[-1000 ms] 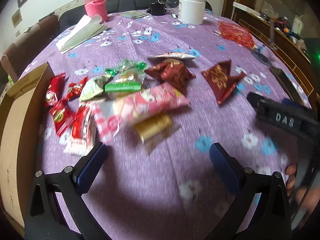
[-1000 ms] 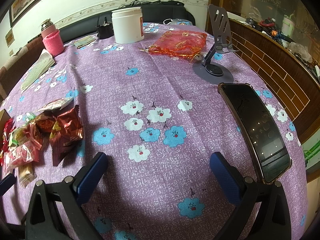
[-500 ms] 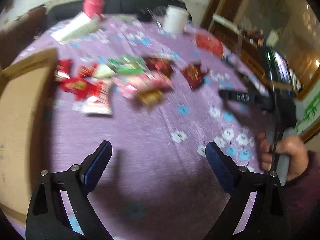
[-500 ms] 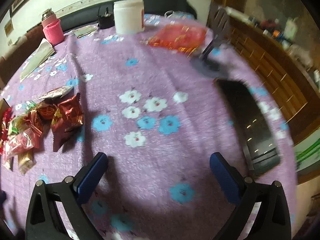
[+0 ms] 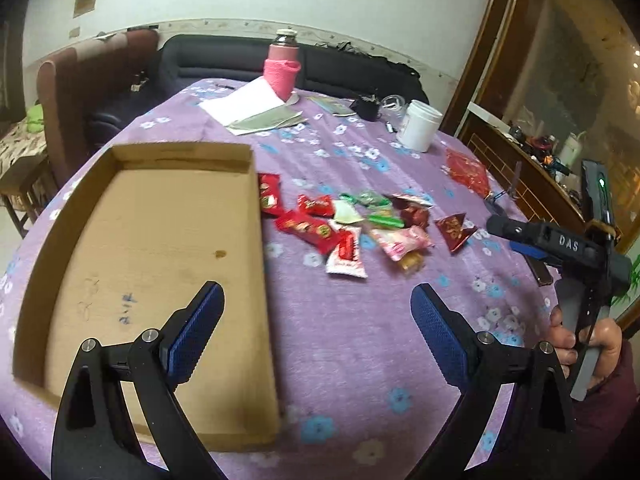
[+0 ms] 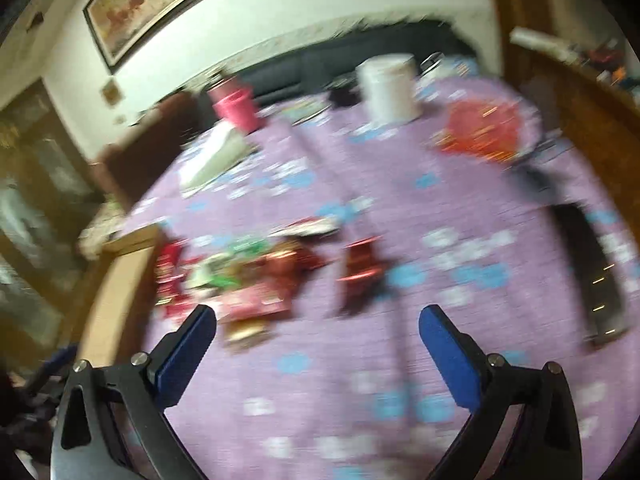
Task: Organize snacks
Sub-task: 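Reach the right tool to the gold-wrapped pastry and close on it, then grasp the pink cartoon snack bar with the left tool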
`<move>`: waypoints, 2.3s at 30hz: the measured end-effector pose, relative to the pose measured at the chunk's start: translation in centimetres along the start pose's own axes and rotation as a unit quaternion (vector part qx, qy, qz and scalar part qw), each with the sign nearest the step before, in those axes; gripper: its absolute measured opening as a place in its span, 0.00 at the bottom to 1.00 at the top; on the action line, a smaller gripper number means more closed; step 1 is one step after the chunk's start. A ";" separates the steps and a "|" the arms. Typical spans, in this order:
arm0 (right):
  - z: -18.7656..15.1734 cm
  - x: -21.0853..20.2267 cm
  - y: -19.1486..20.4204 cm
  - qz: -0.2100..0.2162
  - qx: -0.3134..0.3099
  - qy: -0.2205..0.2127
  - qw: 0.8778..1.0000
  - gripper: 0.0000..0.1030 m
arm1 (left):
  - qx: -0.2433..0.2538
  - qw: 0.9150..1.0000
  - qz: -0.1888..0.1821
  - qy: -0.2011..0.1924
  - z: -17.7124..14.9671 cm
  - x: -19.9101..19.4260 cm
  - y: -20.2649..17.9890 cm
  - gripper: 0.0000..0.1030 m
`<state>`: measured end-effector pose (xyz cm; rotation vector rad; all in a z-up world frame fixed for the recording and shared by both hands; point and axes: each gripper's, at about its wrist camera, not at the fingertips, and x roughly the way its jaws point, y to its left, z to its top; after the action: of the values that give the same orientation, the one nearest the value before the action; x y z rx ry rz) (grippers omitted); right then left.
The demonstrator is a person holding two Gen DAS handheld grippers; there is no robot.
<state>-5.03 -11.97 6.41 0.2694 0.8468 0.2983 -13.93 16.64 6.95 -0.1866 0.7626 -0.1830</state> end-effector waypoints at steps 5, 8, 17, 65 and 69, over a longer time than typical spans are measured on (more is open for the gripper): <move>0.9 4.9 3.2 0.015 -0.005 0.055 0.998 0.66 | 0.005 1.000 -0.018 0.013 -0.6 0.0 -0.1 0.85; 2.0 7.6 5.0 -0.012 -0.005 0.063 0.998 0.66 | 0.012 0.999 -0.026 0.015 -0.7 -0.2 -0.6 0.85; -0.1 10.1 6.5 -0.045 -0.076 0.118 0.989 0.44 | 0.009 0.999 -0.032 0.023 -0.8 -0.3 -0.5 0.85; -3.9 2.4 -3.2 -0.034 -0.015 0.099 0.994 0.35 | 0.369 0.913 -0.113 0.129 -2.9 11.2 -15.1 0.83; -3.9 2.5 -3.3 -0.028 -0.011 0.092 0.995 0.36 | 0.339 0.917 -0.142 0.156 -2.7 10.9 -14.6 0.24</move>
<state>-5.98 -13.72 1.07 0.1989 1.0308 0.2836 -9.48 -0.28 1.14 0.4064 0.9443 -0.7545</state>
